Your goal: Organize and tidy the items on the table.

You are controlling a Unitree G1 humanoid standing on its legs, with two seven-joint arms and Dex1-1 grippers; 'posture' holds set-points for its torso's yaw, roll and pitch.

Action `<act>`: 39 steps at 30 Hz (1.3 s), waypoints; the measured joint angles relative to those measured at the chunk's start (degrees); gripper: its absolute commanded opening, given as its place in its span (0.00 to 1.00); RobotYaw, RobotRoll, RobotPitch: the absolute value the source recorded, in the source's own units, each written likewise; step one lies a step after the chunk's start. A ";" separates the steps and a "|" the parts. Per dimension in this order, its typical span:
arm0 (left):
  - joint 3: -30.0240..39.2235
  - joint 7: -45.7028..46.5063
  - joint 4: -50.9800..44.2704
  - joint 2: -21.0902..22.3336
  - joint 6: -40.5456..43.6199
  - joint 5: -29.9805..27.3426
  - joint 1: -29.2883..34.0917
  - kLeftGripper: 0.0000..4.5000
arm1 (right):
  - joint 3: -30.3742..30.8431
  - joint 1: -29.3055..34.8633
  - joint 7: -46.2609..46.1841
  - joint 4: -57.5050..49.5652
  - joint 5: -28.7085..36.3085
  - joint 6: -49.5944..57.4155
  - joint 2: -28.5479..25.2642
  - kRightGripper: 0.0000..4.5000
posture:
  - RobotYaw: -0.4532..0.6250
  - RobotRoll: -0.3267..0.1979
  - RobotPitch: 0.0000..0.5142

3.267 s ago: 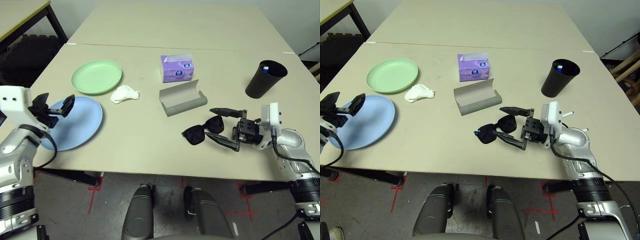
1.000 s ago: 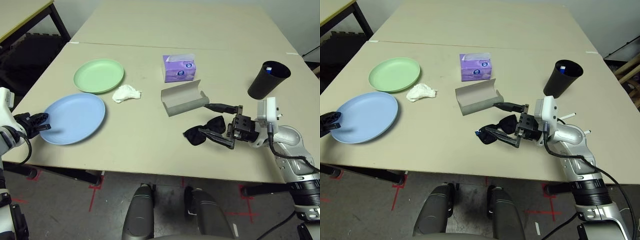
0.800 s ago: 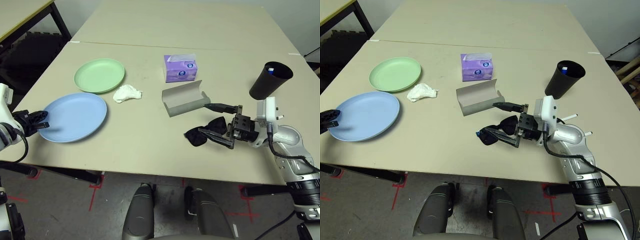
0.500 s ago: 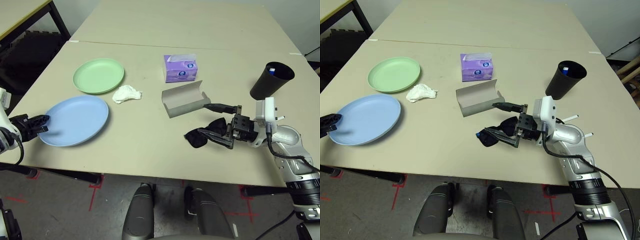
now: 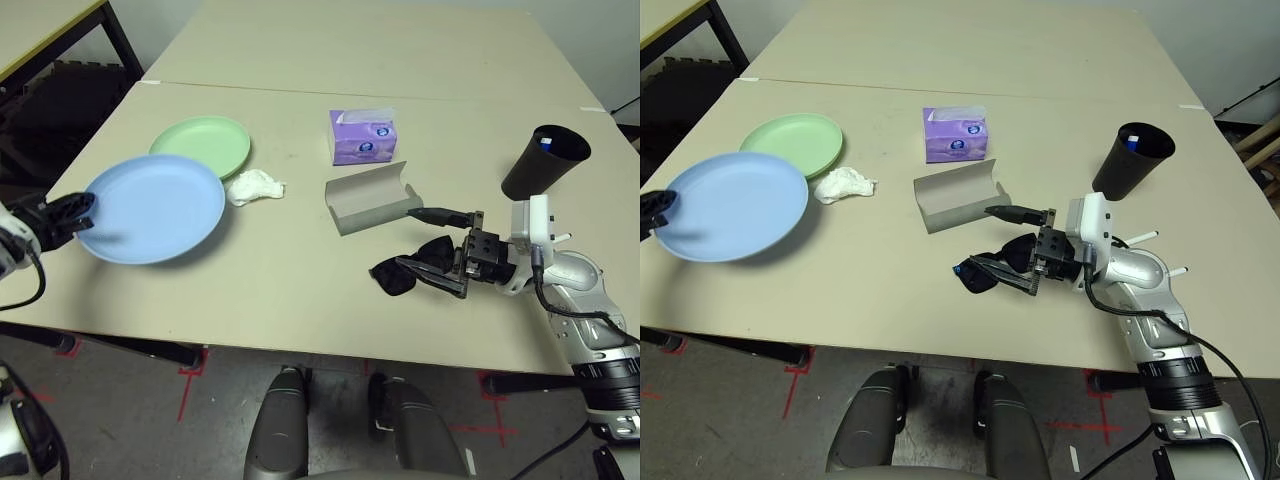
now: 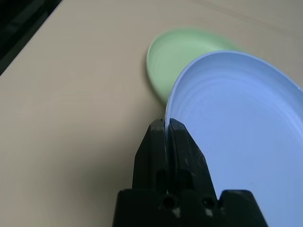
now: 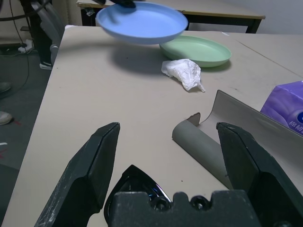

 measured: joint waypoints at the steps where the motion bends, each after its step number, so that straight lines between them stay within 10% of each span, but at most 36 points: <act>1: -0.68 0.69 1.51 -0.55 -1.15 0.49 -1.22 0.01 | 0.07 -0.11 0.00 0.04 0.01 -0.07 0.07 1.00 | 0.60 0.62 0.31; 15: -6.66 13.17 35.11 -9.47 -26.30 9.48 -23.74 0.01 | 0.52 0.51 -0.95 -0.18 -0.03 -0.35 0.35 1.00 | 0.58 0.62 0.32; 29: -8.04 19.64 49.88 -10.11 -38.67 13.05 -31.12 0.01 | 0.52 1.71 -2.16 -1.60 0.00 -0.15 0.29 1.00 | 0.56 0.62 0.32; 39: -8.85 12.04 50.29 -11.92 -39.41 13.36 -31.51 0.77 | 0.45 1.64 -3.05 -1.54 -0.06 -0.14 0.24 1.00 | 0.57 0.62 0.32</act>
